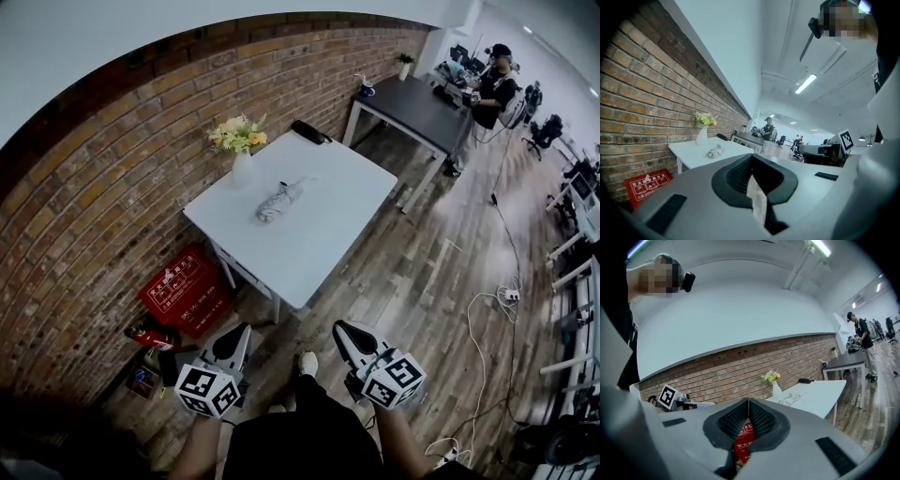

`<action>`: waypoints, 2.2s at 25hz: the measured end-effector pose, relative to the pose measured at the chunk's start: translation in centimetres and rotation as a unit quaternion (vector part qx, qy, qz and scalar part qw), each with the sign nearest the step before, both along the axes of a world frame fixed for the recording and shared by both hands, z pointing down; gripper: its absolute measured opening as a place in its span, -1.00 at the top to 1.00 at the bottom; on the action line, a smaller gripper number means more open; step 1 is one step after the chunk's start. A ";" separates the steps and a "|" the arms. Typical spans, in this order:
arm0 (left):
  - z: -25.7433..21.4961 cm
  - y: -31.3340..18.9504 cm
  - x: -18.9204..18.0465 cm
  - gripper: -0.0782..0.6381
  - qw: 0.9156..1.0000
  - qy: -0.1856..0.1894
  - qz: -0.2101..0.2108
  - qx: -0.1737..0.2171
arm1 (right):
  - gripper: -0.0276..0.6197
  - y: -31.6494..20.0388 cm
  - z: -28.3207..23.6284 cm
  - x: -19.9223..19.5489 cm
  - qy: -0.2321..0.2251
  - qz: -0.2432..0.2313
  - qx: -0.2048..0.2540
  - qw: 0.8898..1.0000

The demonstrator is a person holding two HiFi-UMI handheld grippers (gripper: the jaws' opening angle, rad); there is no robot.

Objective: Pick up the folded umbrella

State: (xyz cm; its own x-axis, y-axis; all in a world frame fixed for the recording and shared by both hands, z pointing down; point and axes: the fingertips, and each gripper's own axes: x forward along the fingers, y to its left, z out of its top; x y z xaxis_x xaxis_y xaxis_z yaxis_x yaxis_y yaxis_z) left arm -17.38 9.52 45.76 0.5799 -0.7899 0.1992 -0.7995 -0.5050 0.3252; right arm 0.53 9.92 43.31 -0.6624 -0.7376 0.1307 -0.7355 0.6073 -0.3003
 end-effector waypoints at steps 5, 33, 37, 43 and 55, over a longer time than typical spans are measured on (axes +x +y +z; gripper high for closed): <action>-0.6 -4.5 1.7 0.75 1.000 -0.002 -0.007 0.004 | 0.85 -5.0 -0.1 1.3 -0.009 -0.014 -0.001 1.000; 0.2 -20.1 8.2 0.75 0.993 -0.067 -0.100 -0.013 | 0.85 -23.6 1.8 6.4 -0.046 -0.125 -0.022 0.991; 1.0 -21.3 7.8 0.75 0.990 -0.103 -0.097 -0.021 | 0.85 -24.2 2.1 6.3 -0.061 -0.125 -0.029 0.990; 3.1 -24.7 7.3 0.75 0.989 -0.128 -0.059 -0.039 | 0.85 -25.4 3.8 5.5 -0.058 -0.108 -0.045 0.991; 8.6 -32.8 7.6 0.75 0.982 -0.174 0.034 -0.071 | 0.85 -27.3 7.0 2.4 -0.012 -0.060 -0.077 0.995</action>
State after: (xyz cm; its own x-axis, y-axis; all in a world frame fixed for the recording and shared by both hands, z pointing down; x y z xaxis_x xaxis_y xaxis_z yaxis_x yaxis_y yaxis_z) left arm -9.83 -23.24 54.35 0.5081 -0.7018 0.4992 -0.8406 -0.5304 0.1099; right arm 2.91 -17.41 50.29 -0.7496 -0.6248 0.2184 -0.6510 0.6363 -0.4140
